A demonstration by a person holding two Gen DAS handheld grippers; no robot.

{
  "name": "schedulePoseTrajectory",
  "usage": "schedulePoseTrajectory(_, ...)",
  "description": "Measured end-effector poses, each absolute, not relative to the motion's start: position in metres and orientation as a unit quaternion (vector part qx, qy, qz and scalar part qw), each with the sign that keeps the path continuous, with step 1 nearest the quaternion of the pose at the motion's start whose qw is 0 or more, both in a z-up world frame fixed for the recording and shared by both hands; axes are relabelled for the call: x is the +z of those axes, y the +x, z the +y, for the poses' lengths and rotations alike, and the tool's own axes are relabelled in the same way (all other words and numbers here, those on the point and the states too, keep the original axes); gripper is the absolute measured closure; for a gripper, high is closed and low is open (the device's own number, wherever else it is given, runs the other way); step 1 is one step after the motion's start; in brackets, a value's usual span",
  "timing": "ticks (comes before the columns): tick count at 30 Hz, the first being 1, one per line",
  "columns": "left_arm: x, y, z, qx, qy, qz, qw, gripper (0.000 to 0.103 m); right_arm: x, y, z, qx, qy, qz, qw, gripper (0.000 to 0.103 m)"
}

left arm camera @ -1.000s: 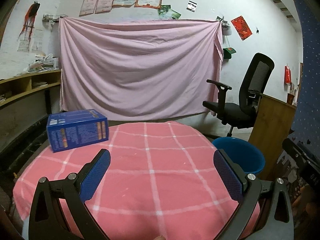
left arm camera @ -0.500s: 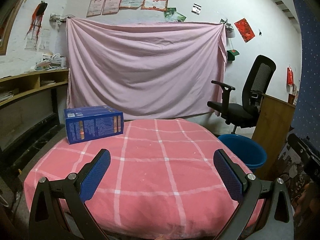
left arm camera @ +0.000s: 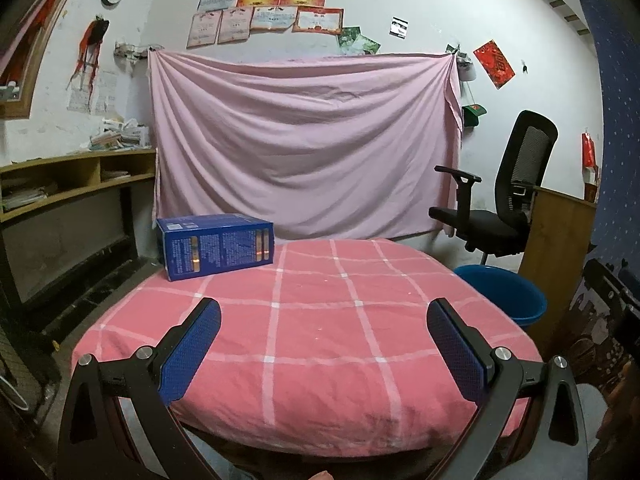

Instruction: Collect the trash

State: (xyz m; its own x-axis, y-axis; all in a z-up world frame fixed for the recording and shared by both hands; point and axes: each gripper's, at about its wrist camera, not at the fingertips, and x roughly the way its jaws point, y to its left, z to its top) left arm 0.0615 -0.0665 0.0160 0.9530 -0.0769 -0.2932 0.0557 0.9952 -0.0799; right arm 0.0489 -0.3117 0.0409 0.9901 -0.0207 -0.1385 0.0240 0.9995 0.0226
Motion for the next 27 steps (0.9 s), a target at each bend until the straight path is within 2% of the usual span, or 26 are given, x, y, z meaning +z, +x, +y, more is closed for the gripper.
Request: schedulePoseTrajectory(27, 0.001, 0.047, -0.061, -0.014, -0.032, 0.146, 0.989, 0.002, 0.016, 0.045, -0.291, -0.004, -0.011, 0.095, 0.995, 0.0)
